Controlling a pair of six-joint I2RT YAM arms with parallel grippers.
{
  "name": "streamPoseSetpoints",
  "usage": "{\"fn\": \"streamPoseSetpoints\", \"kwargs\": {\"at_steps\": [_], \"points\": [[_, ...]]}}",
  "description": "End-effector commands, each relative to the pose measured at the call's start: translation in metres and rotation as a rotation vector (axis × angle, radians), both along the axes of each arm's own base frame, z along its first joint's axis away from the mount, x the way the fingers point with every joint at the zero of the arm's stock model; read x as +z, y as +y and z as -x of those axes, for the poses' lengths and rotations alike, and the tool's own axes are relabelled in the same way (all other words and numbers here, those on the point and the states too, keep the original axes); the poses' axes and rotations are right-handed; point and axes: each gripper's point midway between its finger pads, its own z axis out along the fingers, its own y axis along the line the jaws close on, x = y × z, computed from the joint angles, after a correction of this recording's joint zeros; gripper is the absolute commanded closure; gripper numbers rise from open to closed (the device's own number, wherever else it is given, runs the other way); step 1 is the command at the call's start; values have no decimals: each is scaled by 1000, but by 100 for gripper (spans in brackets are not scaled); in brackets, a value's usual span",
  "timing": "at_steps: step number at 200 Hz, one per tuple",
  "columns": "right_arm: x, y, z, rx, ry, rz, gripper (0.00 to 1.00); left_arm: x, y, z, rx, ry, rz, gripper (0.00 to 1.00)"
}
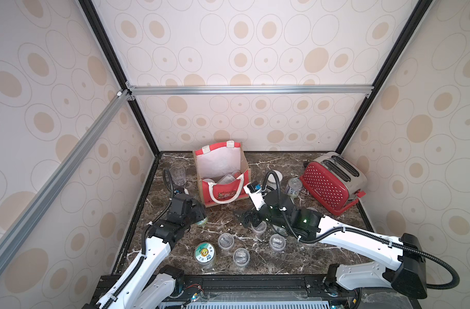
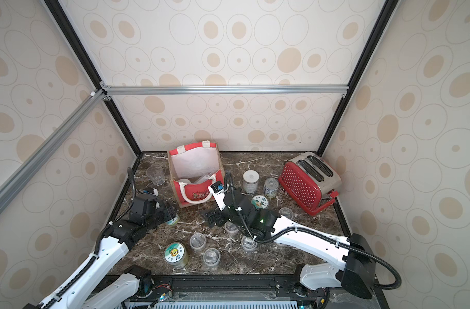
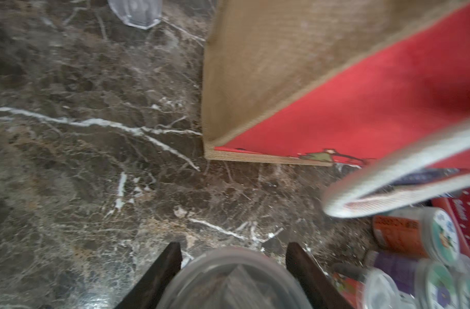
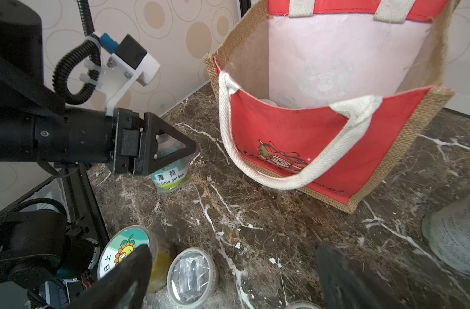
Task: Take out the seed jars from the canvas bag
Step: Place the seed jar at the center of the board.
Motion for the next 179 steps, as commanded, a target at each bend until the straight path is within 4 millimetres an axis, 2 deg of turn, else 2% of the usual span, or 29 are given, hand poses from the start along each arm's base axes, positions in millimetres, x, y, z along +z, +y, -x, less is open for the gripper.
{"fn": "streamPoseSetpoints", "kwargs": {"at_steps": [1, 40, 82, 123, 141, 154, 179], "points": [[6, -10, -1, -29, -5, -18, 2, -6, 25, -7, 182, -57, -18, 39], [7, -19, -1, -41, -5, -15, 2, -39, 41, -3, 283, -17, -55, 36], [6, -26, -4, -64, 3, -6, 2, -54, 60, 7, 349, -2, -128, 34], [5, -22, -6, -67, 15, 2, 2, -63, 71, 19, 379, 23, -180, 29], [4, -20, -7, -66, 22, 4, 2, -66, 72, 23, 380, 29, -173, 23], [4, -19, -7, -65, 26, 5, 2, -68, 71, 24, 381, 38, -166, 2], [4, -18, -8, -62, 30, 6, 3, -66, 69, 26, 366, 53, -159, 2]]}}
